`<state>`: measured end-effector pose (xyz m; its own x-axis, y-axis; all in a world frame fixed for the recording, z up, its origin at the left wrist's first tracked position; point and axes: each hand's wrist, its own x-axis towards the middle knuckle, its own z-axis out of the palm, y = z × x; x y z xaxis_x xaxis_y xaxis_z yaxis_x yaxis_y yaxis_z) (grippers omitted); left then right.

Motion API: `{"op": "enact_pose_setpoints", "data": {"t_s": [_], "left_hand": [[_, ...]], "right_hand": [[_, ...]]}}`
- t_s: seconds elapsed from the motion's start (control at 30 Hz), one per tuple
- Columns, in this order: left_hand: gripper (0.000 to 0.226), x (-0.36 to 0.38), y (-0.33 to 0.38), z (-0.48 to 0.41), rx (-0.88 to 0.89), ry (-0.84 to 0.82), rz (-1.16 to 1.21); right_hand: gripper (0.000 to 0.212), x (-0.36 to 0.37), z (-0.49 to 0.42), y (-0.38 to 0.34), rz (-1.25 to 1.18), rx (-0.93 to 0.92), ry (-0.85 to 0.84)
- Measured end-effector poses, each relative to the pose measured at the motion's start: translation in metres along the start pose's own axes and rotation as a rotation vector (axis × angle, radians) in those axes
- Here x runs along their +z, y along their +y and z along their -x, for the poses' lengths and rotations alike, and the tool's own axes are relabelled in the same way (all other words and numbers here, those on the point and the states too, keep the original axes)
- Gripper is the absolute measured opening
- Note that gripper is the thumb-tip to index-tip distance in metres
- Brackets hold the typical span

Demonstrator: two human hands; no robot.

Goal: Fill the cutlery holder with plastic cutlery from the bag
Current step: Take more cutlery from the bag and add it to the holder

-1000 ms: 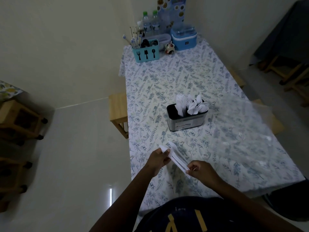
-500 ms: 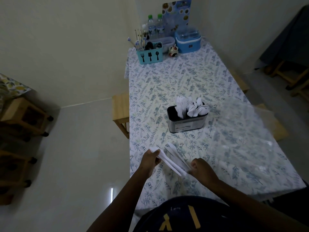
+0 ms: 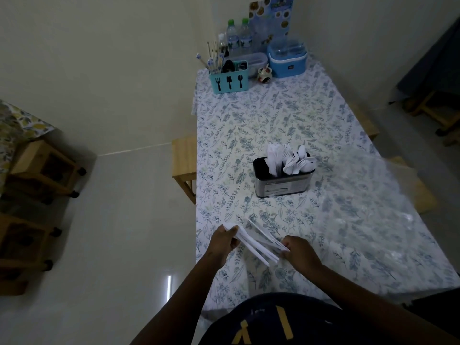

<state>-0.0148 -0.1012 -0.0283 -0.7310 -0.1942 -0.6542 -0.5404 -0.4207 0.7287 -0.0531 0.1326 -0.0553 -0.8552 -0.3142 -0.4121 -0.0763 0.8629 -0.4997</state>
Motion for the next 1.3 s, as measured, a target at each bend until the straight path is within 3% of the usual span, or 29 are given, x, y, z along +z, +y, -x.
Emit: {"op": "enact_pose_setpoints", "data": {"t_s": [0.13, 0.3, 0.67, 1.0, 1.3], "left_hand": [[0.010, 0.008, 0.003, -0.003, -0.016, 0.017, -0.001], [0.012, 0.015, -0.002, -0.007, -0.026, 0.002, -0.047], [0.015, 0.033, 0.002, -0.008, -0.036, -0.009, 0.025], [0.021, 0.041, 0.009, 0.002, -0.041, -0.199, 0.229], [0.029, 0.049, 0.012, 0.005, -0.056, -0.144, 0.242]], "right_hand": [[0.009, -0.008, 0.003, 0.005, -0.092, 0.026, 0.036], [0.032, -0.018, 0.008, 0.004, -0.157, 0.044, 0.085], [0.024, -0.032, 0.022, -0.008, -0.451, 0.060, 0.109], [0.023, -0.041, 0.027, -0.003, -0.409, 0.018, 0.126], [0.031, -0.048, 0.023, -0.003, -0.249, -0.156, 0.186]]}}
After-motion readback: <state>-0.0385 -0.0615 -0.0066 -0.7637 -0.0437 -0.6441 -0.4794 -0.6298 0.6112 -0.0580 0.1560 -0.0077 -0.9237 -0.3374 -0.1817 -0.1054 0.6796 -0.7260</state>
